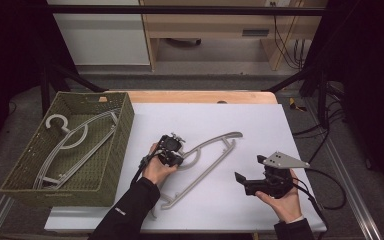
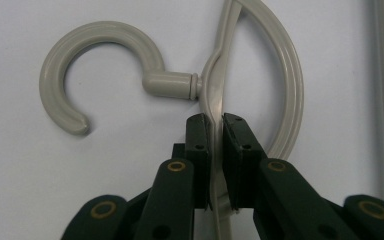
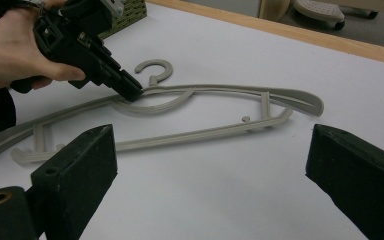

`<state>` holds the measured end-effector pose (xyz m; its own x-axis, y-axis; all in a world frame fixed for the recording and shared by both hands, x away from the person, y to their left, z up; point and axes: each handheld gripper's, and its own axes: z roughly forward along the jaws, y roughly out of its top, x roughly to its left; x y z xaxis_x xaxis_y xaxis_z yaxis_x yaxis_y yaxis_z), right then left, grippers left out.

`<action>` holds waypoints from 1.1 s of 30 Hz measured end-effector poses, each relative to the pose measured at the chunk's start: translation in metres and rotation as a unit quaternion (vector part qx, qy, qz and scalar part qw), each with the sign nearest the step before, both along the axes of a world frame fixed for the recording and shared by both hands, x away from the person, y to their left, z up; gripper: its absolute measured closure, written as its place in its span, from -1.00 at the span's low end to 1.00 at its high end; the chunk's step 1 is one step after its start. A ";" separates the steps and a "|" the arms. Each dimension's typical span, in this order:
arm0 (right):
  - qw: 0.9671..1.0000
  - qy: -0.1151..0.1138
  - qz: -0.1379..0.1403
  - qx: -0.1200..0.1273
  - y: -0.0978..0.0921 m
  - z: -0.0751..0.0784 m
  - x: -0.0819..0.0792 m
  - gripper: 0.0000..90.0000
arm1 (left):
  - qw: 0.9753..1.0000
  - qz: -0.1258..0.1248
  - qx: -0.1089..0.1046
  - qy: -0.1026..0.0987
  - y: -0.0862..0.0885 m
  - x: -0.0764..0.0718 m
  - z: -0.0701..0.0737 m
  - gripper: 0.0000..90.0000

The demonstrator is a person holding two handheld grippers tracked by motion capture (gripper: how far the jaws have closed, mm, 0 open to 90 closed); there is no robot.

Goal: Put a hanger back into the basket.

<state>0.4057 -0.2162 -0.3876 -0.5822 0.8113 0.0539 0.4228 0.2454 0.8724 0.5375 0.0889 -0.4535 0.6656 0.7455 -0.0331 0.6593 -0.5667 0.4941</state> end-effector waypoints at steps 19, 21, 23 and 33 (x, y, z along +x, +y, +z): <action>1.000 -0.001 -0.004 -0.001 -0.002 0.001 0.000 -0.85 | 1.000 0.014 0.021 -0.001 -0.006 -0.001 0.000 0.83; 1.000 -0.002 -0.003 -0.001 -0.003 0.001 0.000 -0.84 | 1.000 0.012 0.021 -0.003 -0.005 -0.002 0.001 0.84; 1.000 -0.001 -0.003 -0.002 -0.003 0.001 0.000 -0.84 | 1.000 0.012 0.016 -0.010 -0.004 -0.005 0.004 0.84; 1.000 -0.004 -0.005 0.001 -0.004 0.002 -0.001 -0.84 | 1.000 0.002 -0.007 -0.026 0.010 -0.018 0.019 0.85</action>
<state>0.4048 -0.2205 -0.3855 -0.5739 0.8173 0.0510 0.4176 0.2385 0.8768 0.5196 0.0994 -0.4343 0.6636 0.7480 -0.0090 0.6351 -0.5570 0.5352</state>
